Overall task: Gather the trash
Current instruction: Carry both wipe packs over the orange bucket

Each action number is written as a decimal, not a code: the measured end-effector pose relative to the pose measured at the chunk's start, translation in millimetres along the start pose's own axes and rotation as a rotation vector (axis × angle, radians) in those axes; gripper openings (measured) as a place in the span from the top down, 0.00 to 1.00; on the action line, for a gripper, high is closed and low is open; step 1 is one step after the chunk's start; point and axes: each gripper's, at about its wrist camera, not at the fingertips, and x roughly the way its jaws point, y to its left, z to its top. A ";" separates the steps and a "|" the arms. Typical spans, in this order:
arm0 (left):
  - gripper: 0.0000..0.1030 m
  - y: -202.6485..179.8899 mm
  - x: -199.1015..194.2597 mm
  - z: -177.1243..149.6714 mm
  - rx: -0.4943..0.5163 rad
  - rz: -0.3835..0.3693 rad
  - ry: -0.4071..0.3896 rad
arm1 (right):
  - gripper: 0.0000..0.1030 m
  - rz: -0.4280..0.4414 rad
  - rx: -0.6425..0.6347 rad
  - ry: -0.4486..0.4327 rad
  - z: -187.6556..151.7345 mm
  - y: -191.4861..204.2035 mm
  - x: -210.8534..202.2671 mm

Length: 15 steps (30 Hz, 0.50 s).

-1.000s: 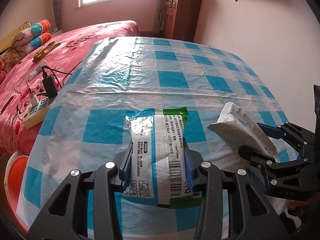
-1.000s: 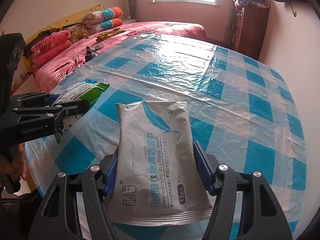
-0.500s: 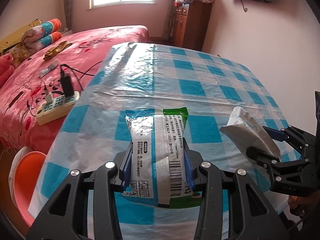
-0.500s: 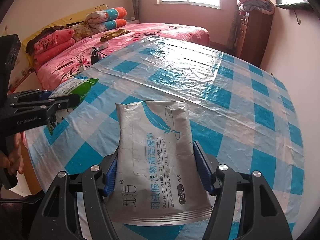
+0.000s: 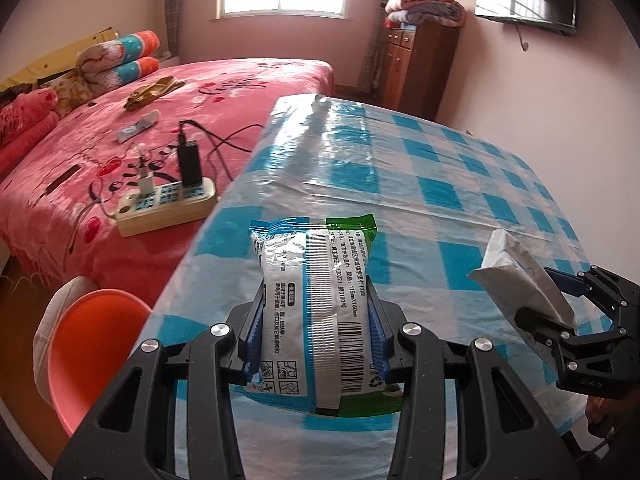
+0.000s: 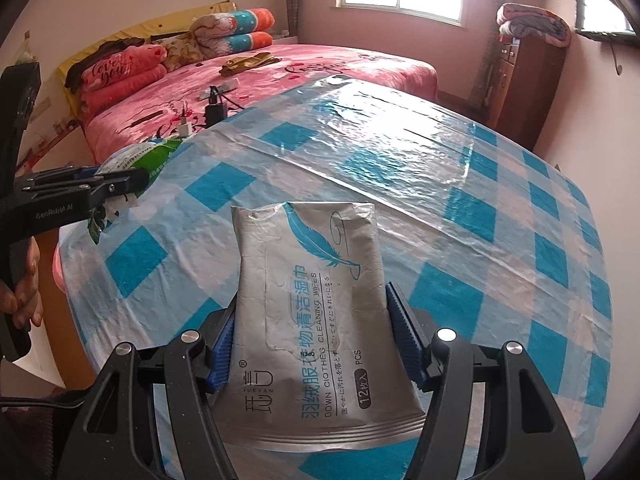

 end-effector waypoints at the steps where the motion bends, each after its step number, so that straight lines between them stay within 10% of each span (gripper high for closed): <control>1: 0.57 3.7 -0.9 -0.4 -0.006 0.004 -0.001 | 0.36 0.003 -0.002 0.001 0.4 1.3 0.8; 15: 0.57 51.1 -10.0 -4.7 -0.065 0.060 -0.015 | 0.36 0.054 -0.080 0.022 20.3 41.2 17.0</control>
